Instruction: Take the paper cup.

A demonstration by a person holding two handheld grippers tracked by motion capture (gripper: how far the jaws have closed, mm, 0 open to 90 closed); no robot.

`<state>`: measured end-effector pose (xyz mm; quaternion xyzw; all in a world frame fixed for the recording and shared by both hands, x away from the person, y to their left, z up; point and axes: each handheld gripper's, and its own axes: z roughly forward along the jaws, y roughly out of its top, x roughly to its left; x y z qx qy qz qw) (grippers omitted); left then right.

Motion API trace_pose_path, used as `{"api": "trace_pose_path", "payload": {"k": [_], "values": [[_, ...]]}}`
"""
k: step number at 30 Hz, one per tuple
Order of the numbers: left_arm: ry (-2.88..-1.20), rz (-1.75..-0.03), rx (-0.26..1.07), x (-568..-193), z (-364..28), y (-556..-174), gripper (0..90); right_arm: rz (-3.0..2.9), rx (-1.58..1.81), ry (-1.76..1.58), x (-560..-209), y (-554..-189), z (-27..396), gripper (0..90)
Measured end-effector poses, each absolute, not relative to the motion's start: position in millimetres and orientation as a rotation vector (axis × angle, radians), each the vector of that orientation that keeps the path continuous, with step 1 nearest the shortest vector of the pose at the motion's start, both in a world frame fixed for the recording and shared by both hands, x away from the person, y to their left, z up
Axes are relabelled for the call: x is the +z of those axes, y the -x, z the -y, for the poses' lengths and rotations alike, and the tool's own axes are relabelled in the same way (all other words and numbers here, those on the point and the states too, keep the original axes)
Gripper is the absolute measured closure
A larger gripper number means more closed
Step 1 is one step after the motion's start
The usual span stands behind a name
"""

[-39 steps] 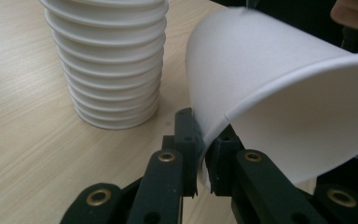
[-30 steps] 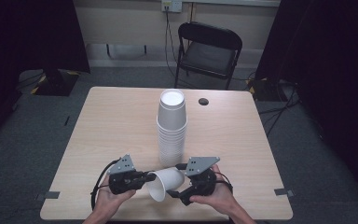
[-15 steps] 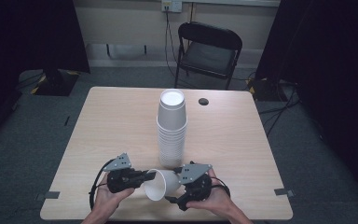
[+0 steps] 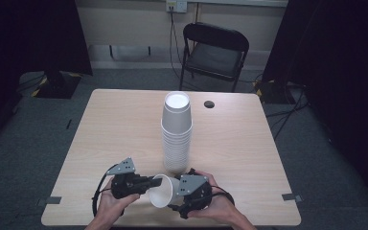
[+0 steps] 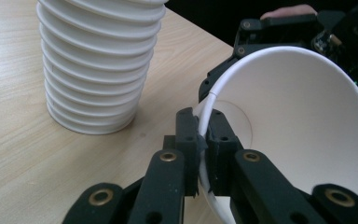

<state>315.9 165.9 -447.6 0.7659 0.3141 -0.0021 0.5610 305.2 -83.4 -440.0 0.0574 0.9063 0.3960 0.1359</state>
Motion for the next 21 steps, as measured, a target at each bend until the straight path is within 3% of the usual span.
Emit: {"api": "trace_pose_path", "payload": {"k": [6,14,17,21], "values": [[-1.774,-0.752,0.002,-447.4,-167.6,-316.4,83.5,-2.592,1.151,-0.181,-442.0,-304.1,80.8,15.5],[-1.756,-0.735,0.028,-444.3,-167.3,-313.2,72.2,-2.591,1.236,-0.245,-441.2,-307.5,85.8,18.5],[-1.744,-0.741,0.018,-443.1,-170.2,-314.1,79.9,-2.585,1.238,-0.246,-440.7,-306.5,86.7,18.5],[-1.750,-0.760,0.011,-443.4,-170.0,-314.2,82.1,-2.583,1.214,-0.224,-441.2,-305.9,84.6,18.0]]}}
